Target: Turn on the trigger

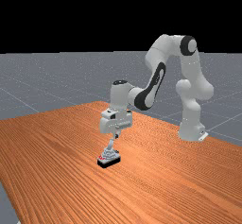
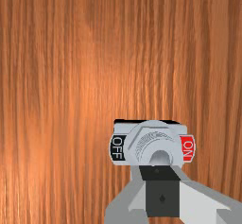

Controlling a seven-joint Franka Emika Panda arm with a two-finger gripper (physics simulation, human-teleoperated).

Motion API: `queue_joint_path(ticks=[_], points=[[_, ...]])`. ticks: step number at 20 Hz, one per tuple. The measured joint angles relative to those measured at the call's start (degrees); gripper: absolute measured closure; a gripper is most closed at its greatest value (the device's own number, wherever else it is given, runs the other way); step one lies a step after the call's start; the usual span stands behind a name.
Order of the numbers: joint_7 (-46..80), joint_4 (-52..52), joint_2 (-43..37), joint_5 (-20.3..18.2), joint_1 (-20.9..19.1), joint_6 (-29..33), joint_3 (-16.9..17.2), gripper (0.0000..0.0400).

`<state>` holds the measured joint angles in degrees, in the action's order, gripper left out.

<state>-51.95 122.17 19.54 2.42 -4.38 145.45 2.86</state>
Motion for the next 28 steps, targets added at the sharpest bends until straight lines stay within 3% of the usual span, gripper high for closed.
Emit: queue_joint_path(ticks=[2, 3, 5, 7, 8, 10, 12, 13, 14, 15, 18, 22, 23, 25, 26, 28], points=[[5.3, 1.7, -1.0, 4.7, 2.3, 0.7, 2.2, 0.0400], [1.6, 0.7, -1.0, 1.0, 0.7, -4.1, 0.6, 0.0400], [1.6, 4.7, -3.7, 1.3, 0.6, -3.5, 0.8, 0.0400], [1.7, 8.9, -6.3, 1.6, 0.5, -0.8, 1.0, 0.0400], [4.0, 11.1, -7.4, 4.1, 1.2, 2.5, 1.8, 0.0400], [1.4, 14.0, -7.5, 1.2, 0.1, 10.5, 0.9, 0.0400], [1.6, 13.7, -6.1, 1.3, 0.2, 10.8, 1.0, 0.0400], [4.4, 11.7, -5.0, 1.7, 0.8, 6.6, 1.5, 0.0400], [1.9, 13.3, -4.8, 1.4, 0.2, 11.0, 1.0, 0.0400], [3.3, 11.9, -4.0, 1.6, 0.6, 7.8, 1.3, 0.0400], [4.1, 11.5, -3.6, 1.3, 0.2, 7.6, 2.0, 0.0400], [-4.6, 11.5, -4.2, 0.9, -2.2, 7.3, 0.7, 0.0400], [0.2, 7.2, -2.3, 1.3, -1.1, 0.7, 1.7, 0.0400], [0.3, 3.8, -0.4, 1.2, -0.9, -2.0, 1.6, 0.0400], [-6.5, 4.6, -0.4, -6.2, -4.5, 1.7, -1.9, 0.0400], [-7.7, 1.7, 1.3, -7.8, -5.4, 0.2, -2.9, 0.0400]])
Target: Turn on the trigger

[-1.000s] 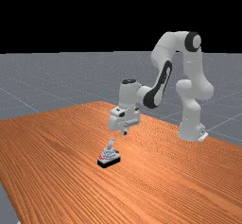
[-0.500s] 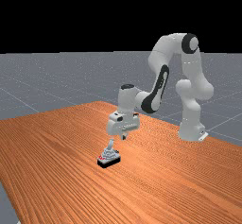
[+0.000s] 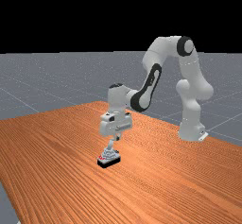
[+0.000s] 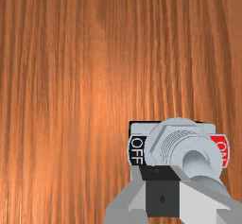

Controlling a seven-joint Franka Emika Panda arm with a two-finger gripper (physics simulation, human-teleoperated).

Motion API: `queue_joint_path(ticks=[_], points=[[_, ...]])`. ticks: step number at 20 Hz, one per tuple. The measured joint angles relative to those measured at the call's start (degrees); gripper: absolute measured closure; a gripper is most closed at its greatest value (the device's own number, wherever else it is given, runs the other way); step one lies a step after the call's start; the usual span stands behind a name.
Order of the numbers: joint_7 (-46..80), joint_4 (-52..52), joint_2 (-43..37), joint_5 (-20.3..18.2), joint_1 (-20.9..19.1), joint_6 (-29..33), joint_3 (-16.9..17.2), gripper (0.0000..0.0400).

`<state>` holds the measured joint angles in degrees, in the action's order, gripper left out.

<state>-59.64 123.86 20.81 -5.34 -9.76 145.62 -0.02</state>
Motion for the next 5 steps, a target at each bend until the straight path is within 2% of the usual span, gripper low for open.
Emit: queue_joint_path(ticks=[2, 3, 4, 5], points=[[0.5, -3.4, 1.6, 0.1, -0.3, -1.5, 0.0, 0.0400], [6.4, -11.1, 4.7, 6.4, 3.6, -11.9, 3.0, 0.0400], [6.5, -14.0, 6.0, 6.4, 3.7, -14.0, 3.0, 0.0400], [6.6, -14.6, 6.4, 6.3, 3.7, -13.4, 3.0, 0.0400]])
